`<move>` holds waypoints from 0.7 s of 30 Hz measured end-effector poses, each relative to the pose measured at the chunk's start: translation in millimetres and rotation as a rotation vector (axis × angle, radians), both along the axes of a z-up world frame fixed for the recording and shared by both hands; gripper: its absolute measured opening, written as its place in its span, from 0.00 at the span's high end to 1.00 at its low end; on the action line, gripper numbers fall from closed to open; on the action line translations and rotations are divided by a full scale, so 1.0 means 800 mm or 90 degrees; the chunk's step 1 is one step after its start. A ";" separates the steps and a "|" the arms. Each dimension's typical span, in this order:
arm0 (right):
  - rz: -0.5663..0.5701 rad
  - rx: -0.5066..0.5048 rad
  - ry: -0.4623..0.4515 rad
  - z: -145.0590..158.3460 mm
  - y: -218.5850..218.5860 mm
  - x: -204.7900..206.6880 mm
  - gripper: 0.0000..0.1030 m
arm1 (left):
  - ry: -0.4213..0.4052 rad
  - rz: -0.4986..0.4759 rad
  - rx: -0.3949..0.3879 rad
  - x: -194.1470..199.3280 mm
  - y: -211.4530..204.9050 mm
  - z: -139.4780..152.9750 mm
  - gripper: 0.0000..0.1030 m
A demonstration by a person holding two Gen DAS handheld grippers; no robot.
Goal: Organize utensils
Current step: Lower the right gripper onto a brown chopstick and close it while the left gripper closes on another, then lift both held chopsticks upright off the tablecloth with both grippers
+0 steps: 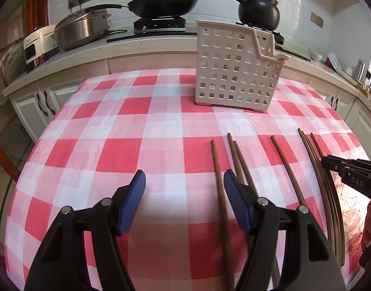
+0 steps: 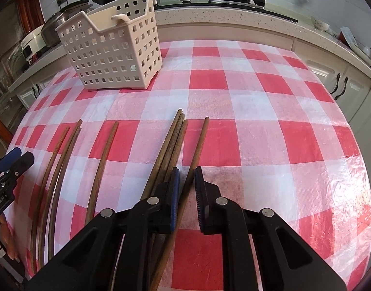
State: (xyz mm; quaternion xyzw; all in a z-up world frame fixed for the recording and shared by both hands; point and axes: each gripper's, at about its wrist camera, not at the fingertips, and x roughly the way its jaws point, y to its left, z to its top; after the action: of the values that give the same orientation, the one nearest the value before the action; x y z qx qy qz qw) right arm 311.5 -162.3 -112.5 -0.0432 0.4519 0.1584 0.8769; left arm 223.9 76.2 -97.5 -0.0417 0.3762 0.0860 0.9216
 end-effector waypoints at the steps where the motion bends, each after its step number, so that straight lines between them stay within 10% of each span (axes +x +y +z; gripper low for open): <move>1: 0.000 0.004 0.001 0.000 -0.001 0.000 0.88 | 0.006 -0.005 0.004 0.004 -0.003 -0.001 0.38; 10: 0.019 0.007 0.006 0.000 -0.003 0.004 0.88 | 0.074 -0.017 0.014 0.026 -0.020 -0.029 0.57; 14: 0.024 -0.001 0.001 0.000 0.000 0.004 0.90 | 0.074 -0.039 0.008 0.029 -0.022 -0.029 0.91; 21: 0.010 0.040 -0.011 0.008 -0.013 -0.003 0.93 | 0.066 -0.054 -0.026 0.023 -0.016 -0.023 0.94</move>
State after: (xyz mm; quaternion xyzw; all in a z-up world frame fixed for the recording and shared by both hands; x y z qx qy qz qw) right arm 309.2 -172.7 -105.9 -0.0206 0.4384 0.1794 0.8805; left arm 242.0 63.3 -115.6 -0.0401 0.4263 0.0408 0.9028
